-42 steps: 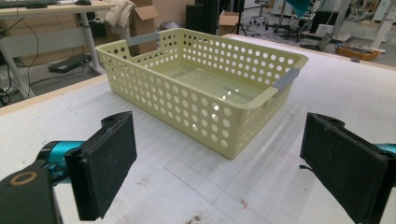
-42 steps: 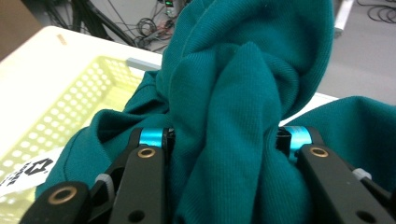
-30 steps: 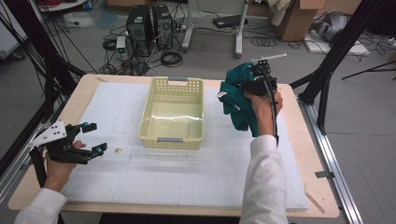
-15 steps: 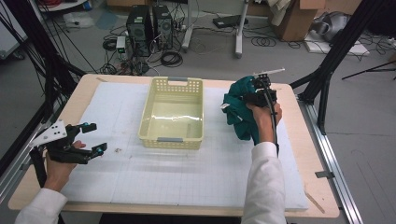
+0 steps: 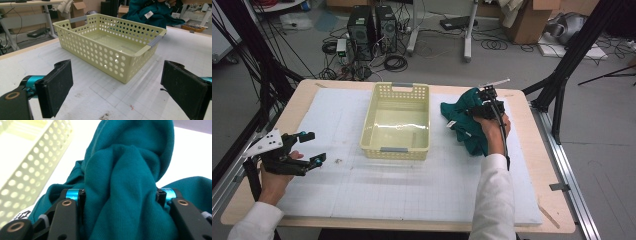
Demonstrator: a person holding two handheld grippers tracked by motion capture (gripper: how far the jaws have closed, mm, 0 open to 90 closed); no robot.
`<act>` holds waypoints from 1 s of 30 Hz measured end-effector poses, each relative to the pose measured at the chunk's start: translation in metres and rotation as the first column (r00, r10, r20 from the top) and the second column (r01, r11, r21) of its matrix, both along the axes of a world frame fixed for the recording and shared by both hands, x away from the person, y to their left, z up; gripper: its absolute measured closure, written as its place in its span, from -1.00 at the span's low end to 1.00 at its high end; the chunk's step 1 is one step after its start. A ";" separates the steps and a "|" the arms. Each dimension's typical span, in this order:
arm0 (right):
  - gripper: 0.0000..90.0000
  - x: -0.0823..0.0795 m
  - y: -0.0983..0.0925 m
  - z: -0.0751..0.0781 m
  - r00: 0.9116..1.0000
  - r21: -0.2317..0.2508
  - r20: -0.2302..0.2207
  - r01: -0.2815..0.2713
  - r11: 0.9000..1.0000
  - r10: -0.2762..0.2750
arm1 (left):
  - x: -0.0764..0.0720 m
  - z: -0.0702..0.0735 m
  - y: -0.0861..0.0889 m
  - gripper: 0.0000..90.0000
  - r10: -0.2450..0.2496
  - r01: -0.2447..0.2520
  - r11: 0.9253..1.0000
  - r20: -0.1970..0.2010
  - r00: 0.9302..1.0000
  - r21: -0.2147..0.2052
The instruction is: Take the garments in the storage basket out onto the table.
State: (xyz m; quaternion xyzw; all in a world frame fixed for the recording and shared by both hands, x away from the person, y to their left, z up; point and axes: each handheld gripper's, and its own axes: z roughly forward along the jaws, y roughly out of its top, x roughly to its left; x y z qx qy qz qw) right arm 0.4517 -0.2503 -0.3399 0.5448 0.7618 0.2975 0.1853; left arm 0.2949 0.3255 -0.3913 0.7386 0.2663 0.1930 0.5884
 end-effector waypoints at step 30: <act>-0.99 -0.026 0.004 0.023 0.989 0.056 0.120 -0.099 0.993 0.092 | -0.001 0.001 0.001 -0.76 0.003 -0.003 1.000 0.005 1.000 0.000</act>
